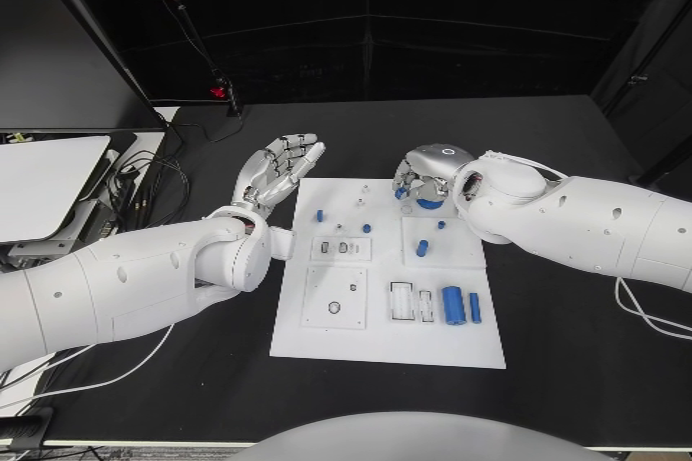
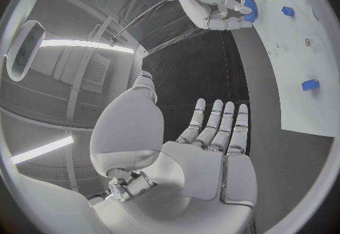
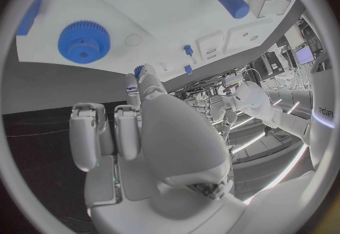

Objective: Assemble the parts on the task board

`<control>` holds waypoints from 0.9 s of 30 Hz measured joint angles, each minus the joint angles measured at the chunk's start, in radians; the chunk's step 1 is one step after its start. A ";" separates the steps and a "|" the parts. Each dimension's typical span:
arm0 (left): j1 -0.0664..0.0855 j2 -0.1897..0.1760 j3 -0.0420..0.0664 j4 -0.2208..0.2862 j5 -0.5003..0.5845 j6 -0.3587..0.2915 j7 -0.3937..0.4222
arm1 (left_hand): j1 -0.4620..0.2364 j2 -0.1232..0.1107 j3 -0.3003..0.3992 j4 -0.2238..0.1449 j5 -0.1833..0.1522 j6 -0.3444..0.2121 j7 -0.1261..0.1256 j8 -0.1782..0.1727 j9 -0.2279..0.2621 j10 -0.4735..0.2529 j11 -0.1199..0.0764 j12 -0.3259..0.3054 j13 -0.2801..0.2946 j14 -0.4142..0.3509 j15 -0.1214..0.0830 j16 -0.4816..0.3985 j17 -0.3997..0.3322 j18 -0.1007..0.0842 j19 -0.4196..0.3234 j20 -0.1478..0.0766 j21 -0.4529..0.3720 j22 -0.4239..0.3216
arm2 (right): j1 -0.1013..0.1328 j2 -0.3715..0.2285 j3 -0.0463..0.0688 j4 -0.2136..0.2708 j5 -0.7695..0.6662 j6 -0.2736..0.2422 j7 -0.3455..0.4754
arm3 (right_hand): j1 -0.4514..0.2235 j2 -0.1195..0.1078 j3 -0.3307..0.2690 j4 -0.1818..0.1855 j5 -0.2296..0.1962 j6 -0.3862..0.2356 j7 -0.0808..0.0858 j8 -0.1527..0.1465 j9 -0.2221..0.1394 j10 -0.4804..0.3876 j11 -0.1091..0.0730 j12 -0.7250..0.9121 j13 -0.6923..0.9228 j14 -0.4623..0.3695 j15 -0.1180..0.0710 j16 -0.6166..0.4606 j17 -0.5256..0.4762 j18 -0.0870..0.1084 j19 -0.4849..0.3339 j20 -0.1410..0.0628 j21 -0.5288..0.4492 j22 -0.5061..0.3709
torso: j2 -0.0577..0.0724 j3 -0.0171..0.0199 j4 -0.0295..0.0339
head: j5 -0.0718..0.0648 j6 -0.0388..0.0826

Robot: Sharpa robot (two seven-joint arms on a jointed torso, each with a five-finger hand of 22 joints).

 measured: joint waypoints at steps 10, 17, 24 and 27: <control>0.000 0.001 -0.007 -0.001 0.000 0.000 0.000 | 0.000 0.000 0.000 0.000 0.000 0.000 0.000 0.000 -0.003 0.000 0.000 0.000 -0.002 0.000 0.000 0.000 -0.001 0.000 0.000 0.000 0.004 0.000 | 0.002 0.070 0.013 -0.060 0.018 -0.069 0.046 | 0.005 -0.005 0.006 0.013 0.000 0.008 0.001 -0.011 0.000 0.012 0.005 -0.021 0.000 0.000 0.000 0.004 0.001 0.000 0.000 0.000 0.000 0.000 | 0.001 -0.0001 -0.0011 | 0.012 0.019; 0.000 0.001 -0.010 -0.001 0.000 0.000 0.000 | 0.000 0.000 0.000 0.000 0.000 0.000 0.000 0.000 -0.004 0.000 0.000 0.000 -0.002 0.000 0.000 0.000 -0.001 0.000 0.000 0.000 0.004 0.002 | 0.002 0.147 0.016 -0.141 0.035 -0.080 0.076 | 0.012 -0.012 0.015 0.015 -0.001 0.014 0.003 -0.021 -0.002 0.014 0.007 -0.040 0.000 0.004 0.004 0.004 0.001 0.000 -0.004 0.004 0.000 0.000 | 0.003 0.0000 -0.0005 | 0.026 0.028; 0.000 0.003 -0.012 0.000 0.000 0.000 0.000 | 0.000 0.000 0.000 0.000 0.000 0.000 0.000 0.000 -0.004 0.000 0.000 0.000 -0.003 0.000 0.000 0.004 -0.001 0.000 0.000 0.000 0.004 0.002 | 0.002 0.215 0.017 -0.230 0.046 -0.073 0.089 | 0.016 -0.016 0.019 0.019 -0.001 0.017 0.005 -0.029 -0.006 0.014 0.007 -0.050 0.000 0.000 0.007 0.004 0.001 0.000 -0.002 0.006 0.000 0.000 | 0.009 0.0023 0.0040 | 0.033 0.030; 0.000 0.002 -0.012 0.000 0.000 0.000 0.000 | 0.000 0.000 0.000 0.000 0.000 0.000 0.000 0.000 -0.004 0.000 0.000 0.000 -0.003 0.000 0.000 0.004 -0.001 0.000 0.000 0.000 0.004 0.002 | 0.001 0.232 0.017 -0.257 0.049 -0.067 0.090 | 0.017 -0.017 0.021 0.022 -0.001 0.018 0.007 -0.031 -0.006 0.014 0.007 -0.052 0.000 0.000 0.007 0.004 0.001 0.000 0.000 0.007 0.000 0.000 | 0.012 0.0035 0.0081 | 0.031 0.030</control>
